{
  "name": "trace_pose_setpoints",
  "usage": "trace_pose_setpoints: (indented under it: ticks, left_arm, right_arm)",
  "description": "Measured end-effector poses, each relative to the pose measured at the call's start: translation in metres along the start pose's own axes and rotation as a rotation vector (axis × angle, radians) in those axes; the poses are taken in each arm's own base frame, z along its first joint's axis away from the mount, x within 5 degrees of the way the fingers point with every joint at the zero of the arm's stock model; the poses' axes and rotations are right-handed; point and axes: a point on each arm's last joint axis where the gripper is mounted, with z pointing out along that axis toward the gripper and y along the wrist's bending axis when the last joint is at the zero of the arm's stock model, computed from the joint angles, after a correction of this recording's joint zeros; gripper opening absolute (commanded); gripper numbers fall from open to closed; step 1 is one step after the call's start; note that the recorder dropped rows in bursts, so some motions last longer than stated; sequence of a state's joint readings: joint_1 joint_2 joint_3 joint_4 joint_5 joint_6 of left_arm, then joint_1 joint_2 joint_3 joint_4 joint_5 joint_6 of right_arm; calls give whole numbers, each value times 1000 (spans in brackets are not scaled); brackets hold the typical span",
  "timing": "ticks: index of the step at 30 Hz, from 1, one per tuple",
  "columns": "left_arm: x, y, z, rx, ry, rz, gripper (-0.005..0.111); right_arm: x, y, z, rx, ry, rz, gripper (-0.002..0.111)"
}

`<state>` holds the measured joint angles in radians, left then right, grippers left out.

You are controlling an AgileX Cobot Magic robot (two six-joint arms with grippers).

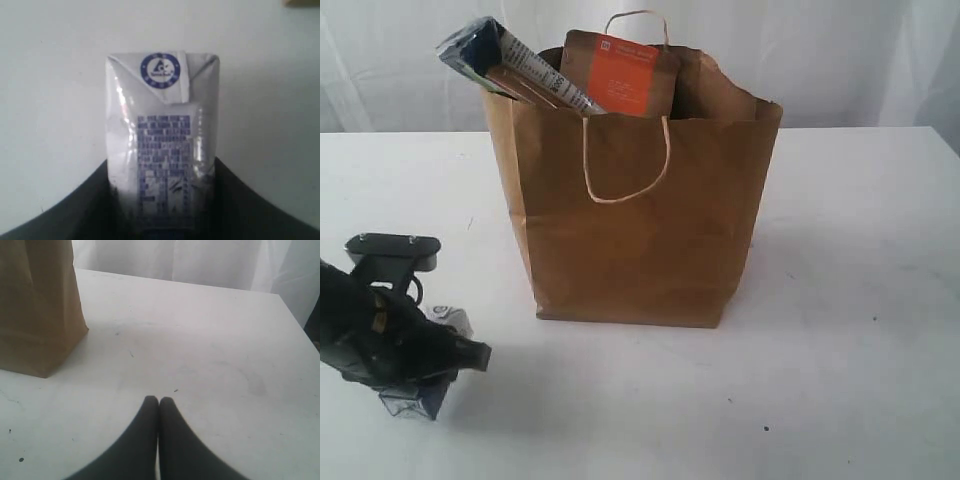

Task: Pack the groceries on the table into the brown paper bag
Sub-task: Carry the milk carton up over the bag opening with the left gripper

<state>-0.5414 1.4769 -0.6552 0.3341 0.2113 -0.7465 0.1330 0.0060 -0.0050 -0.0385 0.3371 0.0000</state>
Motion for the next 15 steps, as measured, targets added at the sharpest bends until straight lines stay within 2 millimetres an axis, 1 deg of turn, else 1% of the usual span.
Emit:
trace_pose_setpoints:
  ticks: [3,9,11,14,15]
  left_arm:
    - [-12,0,-28,32,-108,-7,0]
    - [-39,-3,-106,153,-436,-12,0]
    - [-46,-4,-128,208,-562,-4,0]
    - [-56,-8,-152,279,-729,25,0]
    - [-59,-10,-157,300,-774,34,0]
  right_arm:
    - [0,0,0,0,0,0,0]
    - [0,0,0,0,0,0,0]
    - [0,0,0,0,0,0,0]
    - [0,0,0,0,0,0,0]
    - [0,0,0,0,0,0,0]
